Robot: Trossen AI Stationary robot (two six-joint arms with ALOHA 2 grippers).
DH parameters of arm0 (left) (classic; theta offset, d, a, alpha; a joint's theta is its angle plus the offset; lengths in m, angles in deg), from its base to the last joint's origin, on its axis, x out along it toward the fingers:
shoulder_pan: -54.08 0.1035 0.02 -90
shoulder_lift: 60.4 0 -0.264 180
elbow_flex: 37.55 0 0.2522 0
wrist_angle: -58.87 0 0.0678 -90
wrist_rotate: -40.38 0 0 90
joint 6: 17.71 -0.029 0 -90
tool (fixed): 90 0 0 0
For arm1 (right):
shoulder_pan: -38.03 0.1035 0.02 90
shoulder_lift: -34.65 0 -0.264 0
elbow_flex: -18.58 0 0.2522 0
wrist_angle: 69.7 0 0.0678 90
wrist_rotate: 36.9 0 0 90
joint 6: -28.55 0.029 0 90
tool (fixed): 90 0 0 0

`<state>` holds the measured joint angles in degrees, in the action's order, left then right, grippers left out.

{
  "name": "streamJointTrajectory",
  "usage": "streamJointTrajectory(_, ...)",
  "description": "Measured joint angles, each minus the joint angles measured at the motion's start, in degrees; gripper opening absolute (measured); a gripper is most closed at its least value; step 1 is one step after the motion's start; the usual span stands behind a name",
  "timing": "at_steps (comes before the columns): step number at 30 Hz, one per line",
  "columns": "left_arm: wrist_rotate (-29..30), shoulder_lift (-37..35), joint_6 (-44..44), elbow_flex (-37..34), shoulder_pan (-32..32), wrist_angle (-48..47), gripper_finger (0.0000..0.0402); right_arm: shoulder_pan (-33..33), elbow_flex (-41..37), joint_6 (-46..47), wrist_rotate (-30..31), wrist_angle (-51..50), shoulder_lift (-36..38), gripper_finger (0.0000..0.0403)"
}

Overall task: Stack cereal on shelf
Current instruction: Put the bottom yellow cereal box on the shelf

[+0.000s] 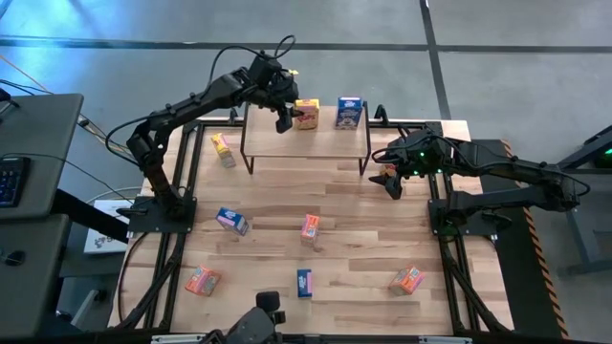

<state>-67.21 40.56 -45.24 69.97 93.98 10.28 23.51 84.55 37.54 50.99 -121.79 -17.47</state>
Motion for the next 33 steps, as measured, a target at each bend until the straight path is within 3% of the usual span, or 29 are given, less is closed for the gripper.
streamJointTrajectory(12, -1.2, 0.0, 0.9, 0.0, 0.1, -0.4, 0.0177, 0.0, 0.0, 0.0, 0.0, 0.0, 0.0, 0.0302)
streamJointTrajectory(25, 0.0, 0.0, 0.9, -0.2, 0.1, -1.0, 0.0238, 0.0, 0.0, 0.0, 0.0, 0.0, 0.0, 0.0302)
streamJointTrajectory(33, 1.2, -2.1, 0.9, -0.2, 0.1, -0.8, 0.0246, 0.0, 0.0, 0.0, 0.0, 0.0, 0.0, 0.0302)
